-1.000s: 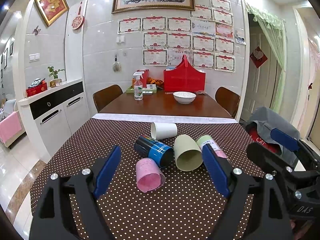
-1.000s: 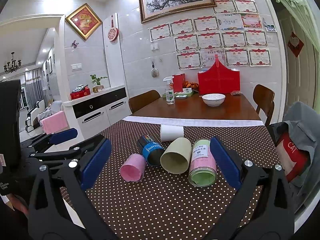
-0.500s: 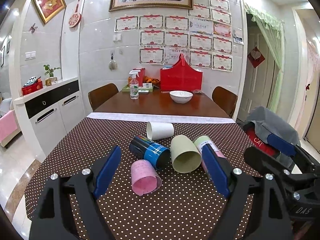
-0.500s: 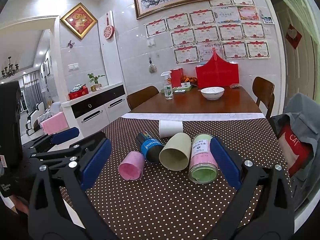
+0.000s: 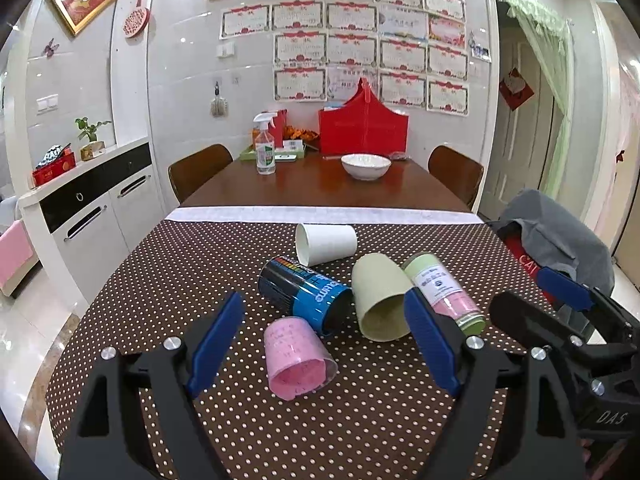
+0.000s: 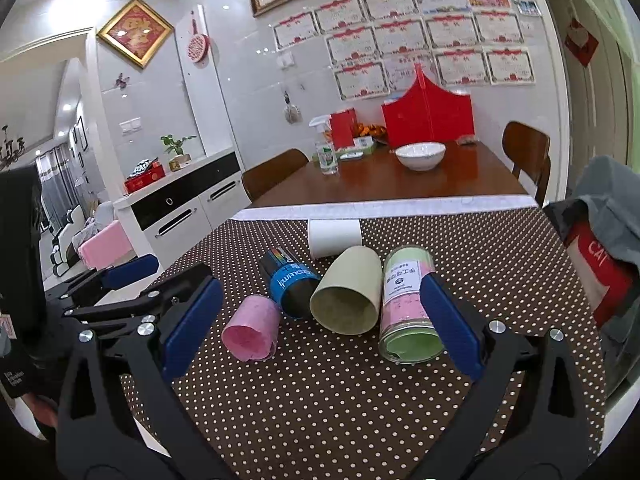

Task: Flip cup upside down
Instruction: 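Move the right gripper onto the black CoolTowel can and close it, then lift the can with the right gripper and turn it toward the left gripper, then close the left gripper on the can while the right gripper opens and withdraws, then rotate the can lid-up with the left gripper, lower it onto the tablecloth, open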

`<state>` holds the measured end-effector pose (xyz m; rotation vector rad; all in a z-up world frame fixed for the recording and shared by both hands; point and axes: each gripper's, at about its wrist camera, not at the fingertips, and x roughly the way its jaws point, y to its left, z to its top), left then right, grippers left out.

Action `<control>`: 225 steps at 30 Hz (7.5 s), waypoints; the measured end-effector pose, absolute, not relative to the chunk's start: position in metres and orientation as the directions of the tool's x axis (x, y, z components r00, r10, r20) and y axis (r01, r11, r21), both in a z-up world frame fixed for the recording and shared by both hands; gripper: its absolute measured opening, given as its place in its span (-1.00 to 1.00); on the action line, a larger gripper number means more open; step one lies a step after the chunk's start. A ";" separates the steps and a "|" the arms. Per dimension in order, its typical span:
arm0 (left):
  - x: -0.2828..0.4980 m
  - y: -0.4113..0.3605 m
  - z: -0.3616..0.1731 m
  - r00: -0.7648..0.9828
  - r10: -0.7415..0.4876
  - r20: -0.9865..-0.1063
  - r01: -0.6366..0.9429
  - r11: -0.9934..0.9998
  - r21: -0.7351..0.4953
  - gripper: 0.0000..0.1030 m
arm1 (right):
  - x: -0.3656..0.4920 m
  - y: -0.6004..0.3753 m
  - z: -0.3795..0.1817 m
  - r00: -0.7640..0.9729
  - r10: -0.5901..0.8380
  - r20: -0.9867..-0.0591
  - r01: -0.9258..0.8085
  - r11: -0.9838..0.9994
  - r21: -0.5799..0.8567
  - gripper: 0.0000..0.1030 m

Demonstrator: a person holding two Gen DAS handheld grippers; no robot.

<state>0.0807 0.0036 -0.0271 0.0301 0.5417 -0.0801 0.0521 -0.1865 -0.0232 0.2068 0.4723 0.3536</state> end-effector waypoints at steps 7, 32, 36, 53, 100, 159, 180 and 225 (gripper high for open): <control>0.120 0.013 -0.039 0.812 -0.066 -0.580 0.056 0.998 -0.034 0.58 | 0.089 -0.179 -0.028 0.805 0.363 -0.469 -0.262 0.927 0.267 0.88; 0.198 0.112 -0.088 0.697 0.040 -0.716 -0.306 0.920 -0.246 0.58 | 0.245 -0.074 -0.047 0.432 0.496 -0.753 -0.597 0.783 0.173 0.88; 0.205 0.123 -0.102 0.668 0.040 -0.743 -0.341 0.904 -0.258 0.58 | 0.264 -0.060 -0.061 0.370 0.464 -0.805 -0.610 0.775 0.167 0.87; 0.229 0.166 -0.149 0.519 0.021 -0.854 -0.499 0.819 -0.283 0.58 | 0.305 -0.015 -0.120 0.126 0.276 -0.953 -0.622 0.770 0.141 0.87; 0.138 0.071 -0.050 0.631 -0.107 -0.769 0.024 0.993 -0.118 0.58 | 0.156 -0.145 -0.024 0.358 0.451 -0.818 -0.205 0.892 0.402 0.26; 0.096 0.036 -0.088 0.559 -0.142 -0.817 0.091 0.990 -0.110 0.58 | 0.120 -0.174 -0.073 0.384 0.407 -0.828 -0.132 0.912 0.387 0.52; 0.142 -0.023 -0.131 0.425 -0.120 -0.897 0.006 0.991 -0.130 0.58 | 0.157 -0.234 -0.091 0.348 0.375 -0.859 -0.164 0.927 0.338 0.52; 0.129 -0.020 -0.085 0.653 0.002 -0.758 -0.061 0.997 -0.050 0.28 | 0.170 -0.231 -0.072 0.401 0.390 -0.829 -0.222 0.919 0.325 0.52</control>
